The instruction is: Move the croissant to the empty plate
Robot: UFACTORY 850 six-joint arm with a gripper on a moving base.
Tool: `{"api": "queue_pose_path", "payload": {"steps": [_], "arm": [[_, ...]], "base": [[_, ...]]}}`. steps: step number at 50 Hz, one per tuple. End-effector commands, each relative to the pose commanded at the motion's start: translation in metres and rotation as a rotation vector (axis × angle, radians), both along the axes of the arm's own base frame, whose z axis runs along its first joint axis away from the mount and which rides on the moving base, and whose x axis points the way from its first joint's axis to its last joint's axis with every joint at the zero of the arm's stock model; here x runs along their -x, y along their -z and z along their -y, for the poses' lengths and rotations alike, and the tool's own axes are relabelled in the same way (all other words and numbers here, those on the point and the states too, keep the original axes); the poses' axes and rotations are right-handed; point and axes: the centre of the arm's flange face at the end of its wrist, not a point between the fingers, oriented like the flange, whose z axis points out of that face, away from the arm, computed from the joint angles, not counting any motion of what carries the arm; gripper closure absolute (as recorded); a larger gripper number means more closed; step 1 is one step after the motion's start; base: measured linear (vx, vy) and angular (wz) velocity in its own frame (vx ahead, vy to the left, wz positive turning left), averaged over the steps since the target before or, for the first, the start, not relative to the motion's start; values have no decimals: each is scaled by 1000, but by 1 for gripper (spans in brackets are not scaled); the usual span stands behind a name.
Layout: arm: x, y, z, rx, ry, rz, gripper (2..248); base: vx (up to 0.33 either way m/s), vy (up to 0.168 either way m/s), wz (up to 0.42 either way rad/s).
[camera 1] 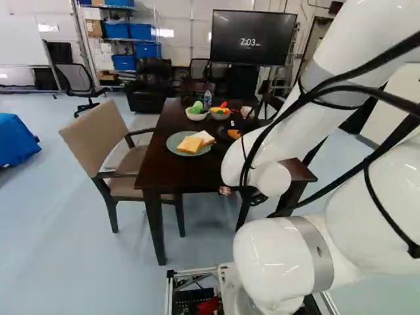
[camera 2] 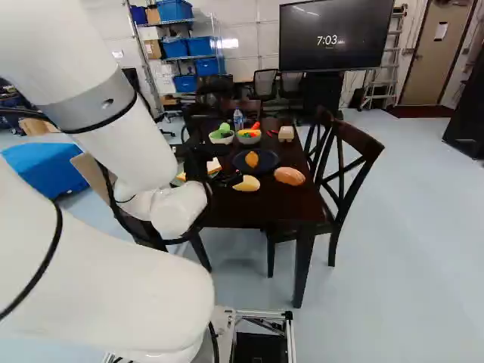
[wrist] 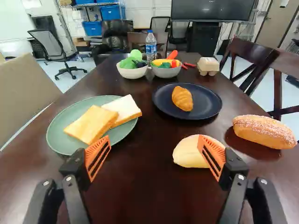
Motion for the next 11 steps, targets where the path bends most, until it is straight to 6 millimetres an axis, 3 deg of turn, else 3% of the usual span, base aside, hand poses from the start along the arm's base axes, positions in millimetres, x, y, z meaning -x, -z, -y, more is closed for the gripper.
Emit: {"api": "queue_pose_path", "payload": {"steps": [11], "arm": [[0,0,0,0,0,0,3]], "base": [[0,0,0]]}}
